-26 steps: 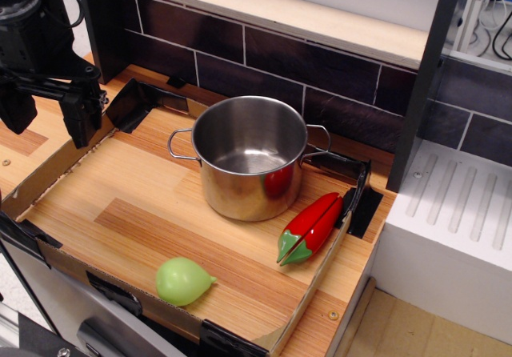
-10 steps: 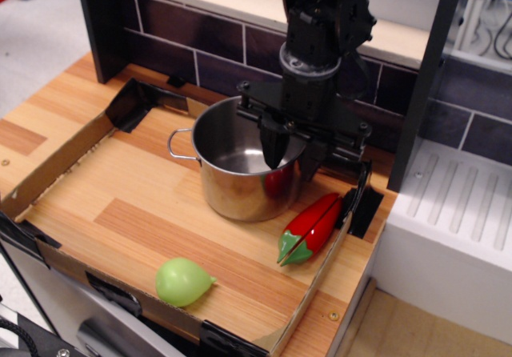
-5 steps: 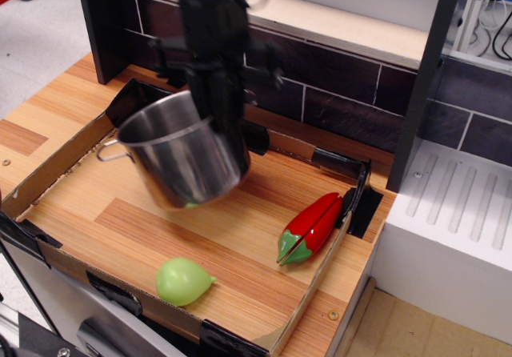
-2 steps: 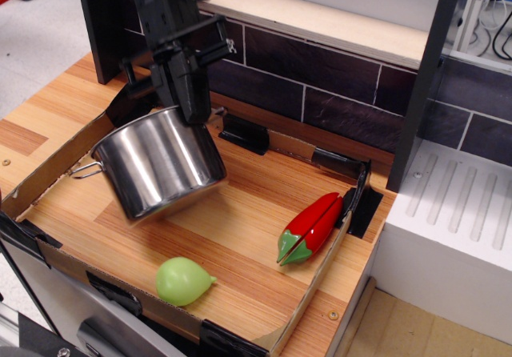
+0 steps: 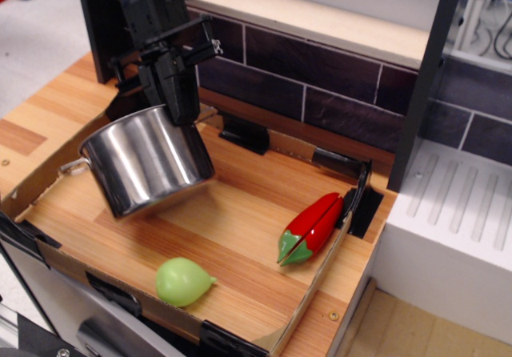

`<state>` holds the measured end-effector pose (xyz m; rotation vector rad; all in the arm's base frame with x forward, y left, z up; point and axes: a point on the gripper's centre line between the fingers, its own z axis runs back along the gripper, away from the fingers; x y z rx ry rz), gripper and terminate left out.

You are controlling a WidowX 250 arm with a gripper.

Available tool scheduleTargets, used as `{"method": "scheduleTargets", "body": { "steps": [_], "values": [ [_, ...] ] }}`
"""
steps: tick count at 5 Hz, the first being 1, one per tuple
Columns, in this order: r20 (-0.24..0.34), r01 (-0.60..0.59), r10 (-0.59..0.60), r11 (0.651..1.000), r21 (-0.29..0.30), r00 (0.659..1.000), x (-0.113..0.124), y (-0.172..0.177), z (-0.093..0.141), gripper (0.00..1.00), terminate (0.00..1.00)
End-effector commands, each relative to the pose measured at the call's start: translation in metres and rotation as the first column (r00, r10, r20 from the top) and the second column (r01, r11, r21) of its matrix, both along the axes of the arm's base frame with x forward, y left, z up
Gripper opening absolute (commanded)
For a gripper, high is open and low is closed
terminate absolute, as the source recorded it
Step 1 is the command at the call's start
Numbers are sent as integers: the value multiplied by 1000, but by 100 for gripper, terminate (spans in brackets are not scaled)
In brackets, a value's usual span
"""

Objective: Topple metal pot

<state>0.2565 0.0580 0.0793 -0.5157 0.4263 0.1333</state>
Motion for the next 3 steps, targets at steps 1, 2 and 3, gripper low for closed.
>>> {"method": "scheduleTargets", "body": {
  "steps": [1,2,3],
  "values": [
    [341,8,-133,939,343,931,15,24,24,100,0],
    [332,-6,-106,948,320,937,20,35,24,100,0],
    [454,-87,-123,906,413,882,21,40,33,100,0]
  ]
}}
